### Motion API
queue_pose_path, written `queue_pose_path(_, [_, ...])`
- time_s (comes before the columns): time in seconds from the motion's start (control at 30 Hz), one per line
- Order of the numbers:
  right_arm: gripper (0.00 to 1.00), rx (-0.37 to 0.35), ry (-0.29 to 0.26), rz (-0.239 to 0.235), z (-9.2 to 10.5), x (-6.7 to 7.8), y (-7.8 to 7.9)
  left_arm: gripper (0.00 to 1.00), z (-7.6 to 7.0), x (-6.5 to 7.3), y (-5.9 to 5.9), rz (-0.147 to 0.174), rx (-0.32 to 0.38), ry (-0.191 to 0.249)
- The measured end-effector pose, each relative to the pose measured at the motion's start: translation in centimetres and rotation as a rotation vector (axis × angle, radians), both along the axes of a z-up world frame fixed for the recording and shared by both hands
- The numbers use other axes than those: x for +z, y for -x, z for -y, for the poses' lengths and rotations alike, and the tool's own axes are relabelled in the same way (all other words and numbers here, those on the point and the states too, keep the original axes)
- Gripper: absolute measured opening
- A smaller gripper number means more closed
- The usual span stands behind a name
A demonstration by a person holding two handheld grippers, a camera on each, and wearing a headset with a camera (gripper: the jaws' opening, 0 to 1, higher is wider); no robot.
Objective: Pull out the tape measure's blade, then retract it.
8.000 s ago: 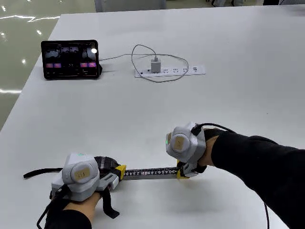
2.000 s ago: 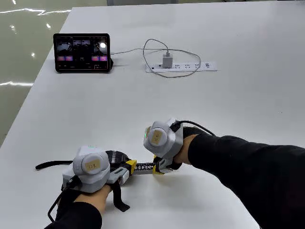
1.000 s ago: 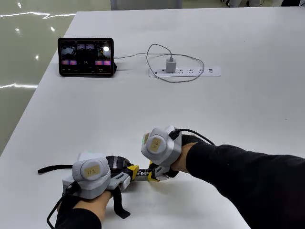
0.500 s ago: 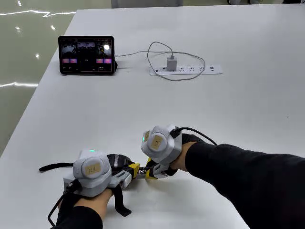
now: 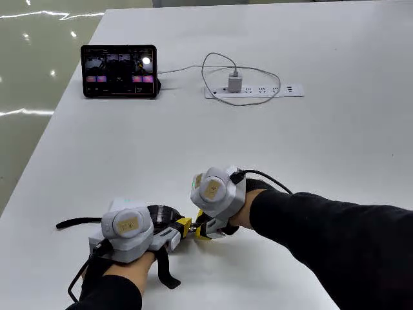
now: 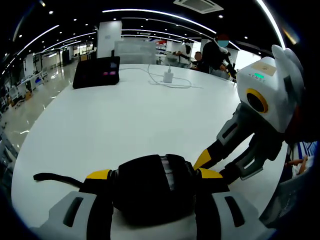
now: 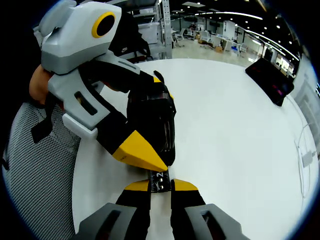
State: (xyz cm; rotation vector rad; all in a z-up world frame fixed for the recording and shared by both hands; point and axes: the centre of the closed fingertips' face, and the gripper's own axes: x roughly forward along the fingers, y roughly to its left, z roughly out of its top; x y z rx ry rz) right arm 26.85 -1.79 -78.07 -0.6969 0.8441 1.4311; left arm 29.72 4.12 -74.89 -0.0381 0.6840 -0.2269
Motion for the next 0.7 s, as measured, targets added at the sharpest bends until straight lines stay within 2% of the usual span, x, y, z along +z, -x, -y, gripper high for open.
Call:
queue_pose_path(0.3, [0.12, 0.005, -0.005, 0.004, -0.03, -0.04, 0.01, 0.61, -0.04, 0.01, -0.01, 0.001, 0.002, -0.001])
queue_pose_path(0.5, [0.12, 0.004, -0.028, 0.017, 0.31, 0.08, 0.07, 0.61, -0.01, 0.00, 0.00, -0.001, 0.002, -0.001])
queue_pose_path(0.53, [0.12, 0.008, -0.025, 0.022, 0.41, 0.05, 0.11, 0.61, 0.00, 0.00, 0.00, -0.001, 0.002, -0.001])
queue_pose_path(0.57, [0.12, 0.050, -0.025, 0.055, 0.67, 0.01, 0.10, 0.61, 0.01, 0.00, 0.01, -0.001, 0.003, -0.001])
queue_pose_path(0.6, [0.12, 0.062, -0.019, 0.065, 0.95, -0.06, 0.14, 0.61, 0.01, 0.00, 0.01, 0.000, 0.003, -0.001])
queue_pose_path(0.7, [0.12, 0.062, -0.039, 0.067, 0.84, 0.00, 0.19, 0.61, 0.02, -0.01, 0.00, 0.001, 0.003, 0.000])
